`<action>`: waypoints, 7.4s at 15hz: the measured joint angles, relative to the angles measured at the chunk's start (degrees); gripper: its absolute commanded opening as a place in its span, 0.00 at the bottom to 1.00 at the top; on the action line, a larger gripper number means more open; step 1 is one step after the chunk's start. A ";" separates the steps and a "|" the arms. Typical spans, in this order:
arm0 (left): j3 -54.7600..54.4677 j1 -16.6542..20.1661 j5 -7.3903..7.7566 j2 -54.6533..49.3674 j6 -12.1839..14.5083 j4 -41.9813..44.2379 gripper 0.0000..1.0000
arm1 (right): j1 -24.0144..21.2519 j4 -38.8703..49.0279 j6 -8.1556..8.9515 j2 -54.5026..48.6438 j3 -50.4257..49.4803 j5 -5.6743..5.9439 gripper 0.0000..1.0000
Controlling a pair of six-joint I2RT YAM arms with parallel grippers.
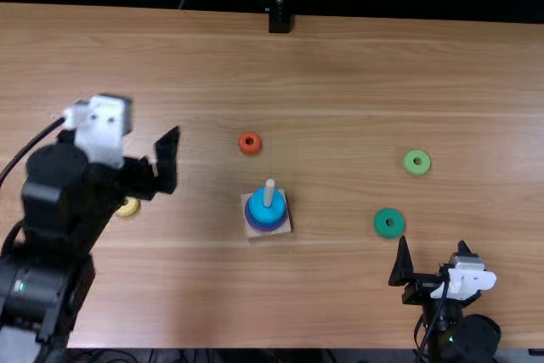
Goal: Build the Hanoi tower: stack the rings onto the peg from bottom to top in this color order: purple, dark blue, light blue, dark green, light green, yellow, orange.
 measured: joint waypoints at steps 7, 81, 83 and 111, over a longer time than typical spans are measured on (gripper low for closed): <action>-41.13 5.18 -1.55 -40.61 0.22 10.84 1.00 | 0.00 0.02 -0.04 0.00 0.02 0.00 1.00; -56.68 6.56 -0.57 -57.57 6.93 3.91 1.00 | 6.67 -25.07 14.14 81.00 51.69 0.22 1.00; -56.68 6.56 -0.57 -57.57 6.88 3.89 1.00 | 6.64 -24.65 13.29 83.93 51.41 0.24 1.00; -56.68 6.56 -0.57 -57.59 6.93 3.87 1.00 | 10.32 -22.75 10.54 95.01 48.33 8.22 0.00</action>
